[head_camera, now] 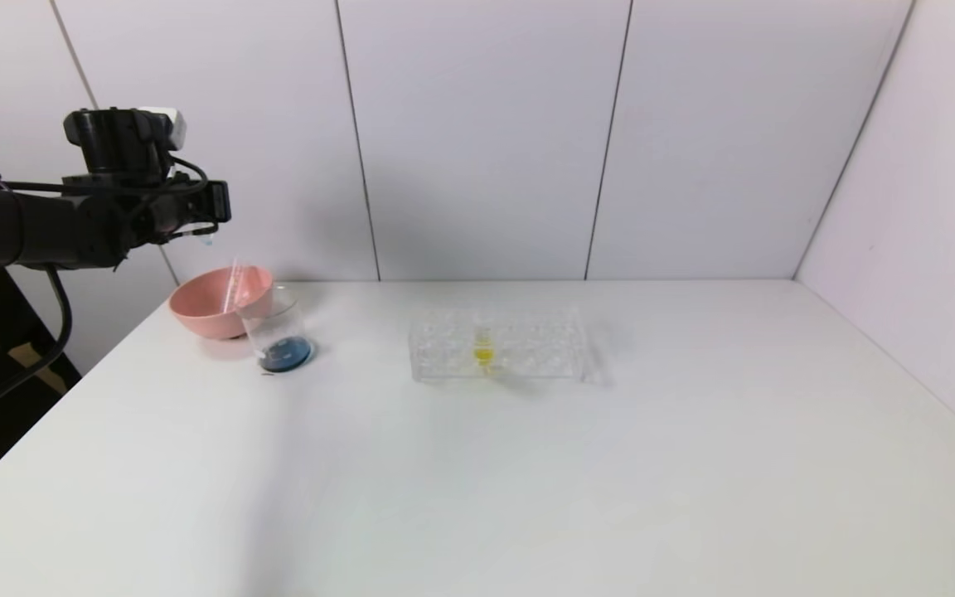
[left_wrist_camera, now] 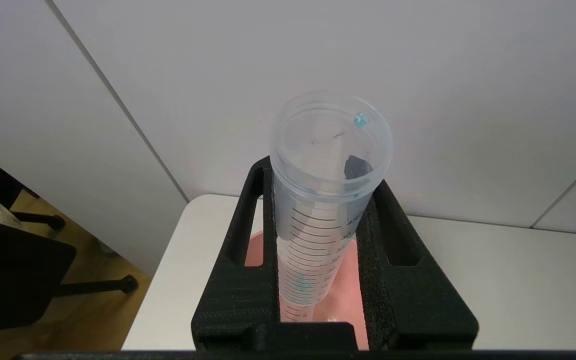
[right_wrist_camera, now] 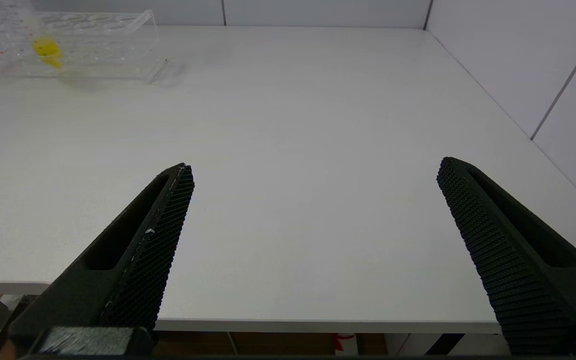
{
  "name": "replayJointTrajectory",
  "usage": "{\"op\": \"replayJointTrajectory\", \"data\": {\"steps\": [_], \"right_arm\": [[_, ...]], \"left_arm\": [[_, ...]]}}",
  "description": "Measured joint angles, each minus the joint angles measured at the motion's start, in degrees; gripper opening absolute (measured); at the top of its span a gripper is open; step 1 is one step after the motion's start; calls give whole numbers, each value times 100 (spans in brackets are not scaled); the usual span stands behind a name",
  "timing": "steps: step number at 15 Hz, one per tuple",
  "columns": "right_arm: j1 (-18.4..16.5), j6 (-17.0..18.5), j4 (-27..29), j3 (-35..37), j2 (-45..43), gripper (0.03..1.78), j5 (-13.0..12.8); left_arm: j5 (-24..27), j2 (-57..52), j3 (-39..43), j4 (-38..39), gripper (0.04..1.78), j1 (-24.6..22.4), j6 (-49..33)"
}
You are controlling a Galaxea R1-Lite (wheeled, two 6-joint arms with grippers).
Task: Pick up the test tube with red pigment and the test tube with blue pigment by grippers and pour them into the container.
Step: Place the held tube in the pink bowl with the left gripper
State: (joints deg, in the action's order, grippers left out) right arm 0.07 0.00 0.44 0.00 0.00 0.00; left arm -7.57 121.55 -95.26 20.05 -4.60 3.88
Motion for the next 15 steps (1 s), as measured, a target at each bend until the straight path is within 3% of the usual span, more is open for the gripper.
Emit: {"op": "replayJointTrajectory", "data": {"steps": [15], "right_arm": [[-2, 0, 0, 0, 0, 177, 0]], "left_arm": [[-15, 334, 866, 229, 46, -216, 13]]}}
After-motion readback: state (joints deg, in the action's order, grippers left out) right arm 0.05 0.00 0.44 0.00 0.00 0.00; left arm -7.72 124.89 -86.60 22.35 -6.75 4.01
